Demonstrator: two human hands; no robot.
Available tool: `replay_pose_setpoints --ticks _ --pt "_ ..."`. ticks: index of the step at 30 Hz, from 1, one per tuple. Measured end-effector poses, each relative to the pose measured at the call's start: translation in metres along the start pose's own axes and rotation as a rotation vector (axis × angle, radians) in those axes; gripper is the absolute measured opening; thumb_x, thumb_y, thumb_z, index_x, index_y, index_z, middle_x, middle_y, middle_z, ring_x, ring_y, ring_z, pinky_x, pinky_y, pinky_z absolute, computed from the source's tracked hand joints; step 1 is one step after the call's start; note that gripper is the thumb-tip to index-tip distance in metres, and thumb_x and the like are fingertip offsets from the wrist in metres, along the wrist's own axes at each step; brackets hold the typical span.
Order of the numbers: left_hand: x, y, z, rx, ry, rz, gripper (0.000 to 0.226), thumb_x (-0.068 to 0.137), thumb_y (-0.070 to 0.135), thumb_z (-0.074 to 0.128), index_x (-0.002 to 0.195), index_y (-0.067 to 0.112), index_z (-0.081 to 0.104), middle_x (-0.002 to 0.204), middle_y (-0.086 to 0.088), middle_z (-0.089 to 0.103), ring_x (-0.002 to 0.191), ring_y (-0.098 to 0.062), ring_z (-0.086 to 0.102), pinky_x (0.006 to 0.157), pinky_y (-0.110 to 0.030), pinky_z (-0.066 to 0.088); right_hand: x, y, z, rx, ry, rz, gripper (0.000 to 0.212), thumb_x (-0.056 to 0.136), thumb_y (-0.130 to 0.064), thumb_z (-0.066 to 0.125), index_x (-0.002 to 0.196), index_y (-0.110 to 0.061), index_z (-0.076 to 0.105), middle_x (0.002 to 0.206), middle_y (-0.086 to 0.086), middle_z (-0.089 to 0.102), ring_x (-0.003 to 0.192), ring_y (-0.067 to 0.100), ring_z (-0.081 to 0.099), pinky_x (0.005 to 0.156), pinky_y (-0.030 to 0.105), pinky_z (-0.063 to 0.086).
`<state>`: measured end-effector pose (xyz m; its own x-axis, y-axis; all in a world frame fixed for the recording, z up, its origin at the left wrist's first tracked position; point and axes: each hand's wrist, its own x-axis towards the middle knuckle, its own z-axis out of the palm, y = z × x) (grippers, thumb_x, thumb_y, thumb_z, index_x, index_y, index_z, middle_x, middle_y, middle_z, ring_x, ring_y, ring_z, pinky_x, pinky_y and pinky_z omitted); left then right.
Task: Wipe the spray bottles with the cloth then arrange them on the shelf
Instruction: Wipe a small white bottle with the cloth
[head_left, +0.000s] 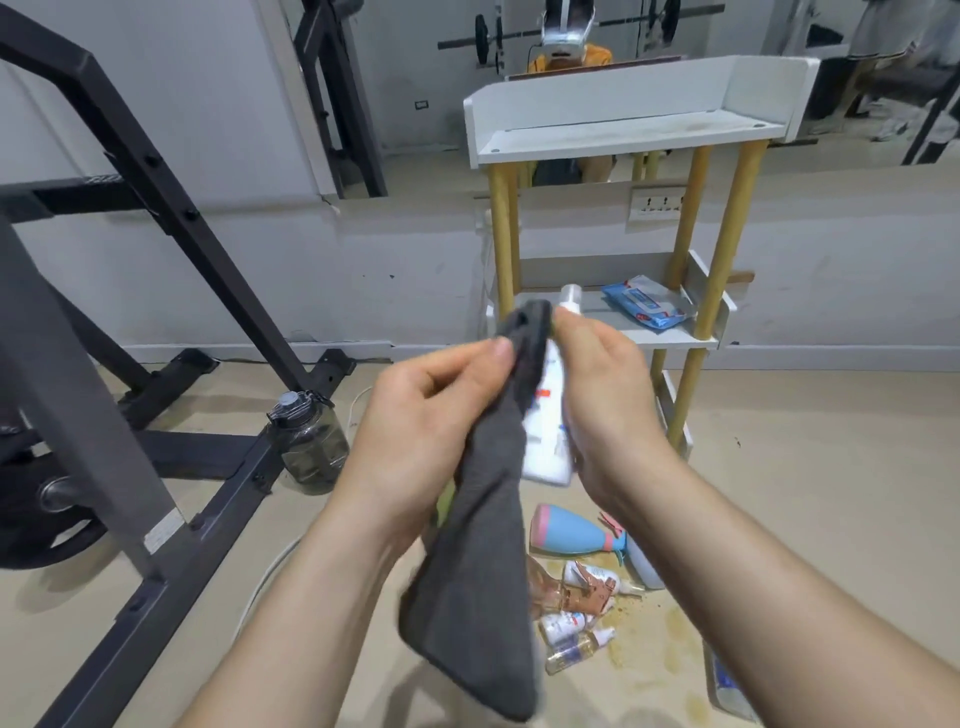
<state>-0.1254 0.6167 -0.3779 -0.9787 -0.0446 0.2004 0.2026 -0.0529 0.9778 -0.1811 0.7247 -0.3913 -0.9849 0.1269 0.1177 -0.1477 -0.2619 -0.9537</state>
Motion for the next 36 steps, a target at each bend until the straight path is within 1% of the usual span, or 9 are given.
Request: replay_pose_setpoints --ticks 5,9,13,17,20,23,27,31,36 --pt "0.005 -0.006 -0.031 0.677 0.251 0.24 0.033 0.083 0.056 0.061 0.11 0.039 0.072 0.079 0.007 0.064 0.084 -0.005 0.064 0.079 -0.021 0.048 -0.01 0.006 0.047 0.32 -0.04 0.139 0.039 0.095 -0.025 0.061 0.057 -0.017 0.056 0.057 0.006 0.052 0.06 0.019 0.05 0.061 0.034 0.042" --pt "-0.003 0.0 -0.063 0.018 0.3 -0.257 0.04 0.101 0.041 0.049 0.079 0.017 0.071 0.073 0.0 0.072 0.066 -0.011 0.068 0.062 -0.024 0.052 -0.036 0.031 0.087 -0.025 -0.127 -0.177 0.043 0.091 -0.041 0.057 0.056 -0.018 0.047 0.06 -0.001 0.048 0.059 0.012 0.044 0.06 0.029 0.037" --pt "-0.027 -0.019 -0.094 -0.019 0.274 -0.293 0.045 0.102 0.041 0.043 0.081 0.021 0.077 0.087 0.001 0.077 0.078 -0.009 0.073 0.073 -0.026 0.056 -0.043 0.057 0.117 -0.238 -0.102 -0.328 0.041 0.097 -0.031 0.058 0.059 -0.021 0.046 0.069 -0.002 0.044 0.064 0.003 0.045 0.06 0.013 0.033" --pt "-0.043 -0.042 -0.123 0.126 0.223 -0.213 0.045 0.086 0.051 0.06 0.108 0.013 0.066 0.095 0.003 0.074 0.086 -0.008 0.069 0.074 -0.019 0.054 -0.048 0.083 0.132 -0.096 -0.358 0.01 0.035 0.095 -0.04 0.06 0.067 -0.019 0.058 0.087 -0.001 0.051 0.07 -0.001 0.052 0.069 0.015 0.042" --pt "-0.05 -0.054 -0.147 0.174 0.303 -0.214 0.03 0.084 0.035 0.074 0.106 0.017 0.065 0.088 0.007 0.074 0.081 -0.007 0.068 0.071 -0.019 0.052 -0.054 0.107 0.131 0.182 -0.731 0.52 0.053 0.081 -0.07 0.049 0.112 -0.031 0.067 0.101 0.003 0.07 0.092 0.015 0.069 0.084 0.033 0.054" --pt "-0.056 -0.081 -0.17 0.637 0.391 -0.236 0.032 0.086 0.057 0.061 0.107 0.033 0.057 0.089 0.015 0.068 0.086 -0.003 0.064 0.078 -0.026 0.051 -0.058 0.143 0.132 0.221 -0.864 0.764 0.077 0.078 -0.074 0.046 0.124 -0.015 0.064 0.116 0.012 0.071 0.11 0.025 0.067 0.097 0.04 0.05" --pt "-0.061 -0.136 -0.2 1.231 0.441 -0.193 0.069 0.083 0.07 0.02 0.144 0.039 0.027 0.113 0.016 0.042 0.109 -0.007 0.04 0.089 -0.031 0.035 -0.064 0.192 0.146 0.061 -0.78 0.715 0.057 0.094 -0.052 0.053 0.121 -0.002 0.06 0.114 0.022 0.069 0.101 0.026 0.068 0.092 0.041 0.052" --pt "-0.059 -0.182 -0.228 0.811 0.414 -0.25 0.04 0.092 0.056 0.043 0.129 0.039 0.045 0.103 0.017 0.055 0.097 -0.006 0.053 0.081 -0.032 0.047 -0.07 0.233 0.147 0.114 -0.742 0.707 0.028 0.105 -0.023 0.043 0.116 -0.008 0.064 0.11 0.013 0.072 0.096 0.02 0.07 0.081 0.031 0.056" --pt "-0.048 -0.231 -0.248 0.173 0.576 -0.585 0.017 0.09 0.026 0.065 0.107 0.027 0.061 0.077 -0.001 0.065 0.058 -0.011 0.061 0.055 -0.025 0.048 -0.072 0.283 0.13 -0.024 -0.74 0.603 0.035 0.103 -0.017 0.045 0.123 -0.035 0.069 0.124 -0.002 0.07 0.113 0.02 0.067 0.105 0.04 0.043"
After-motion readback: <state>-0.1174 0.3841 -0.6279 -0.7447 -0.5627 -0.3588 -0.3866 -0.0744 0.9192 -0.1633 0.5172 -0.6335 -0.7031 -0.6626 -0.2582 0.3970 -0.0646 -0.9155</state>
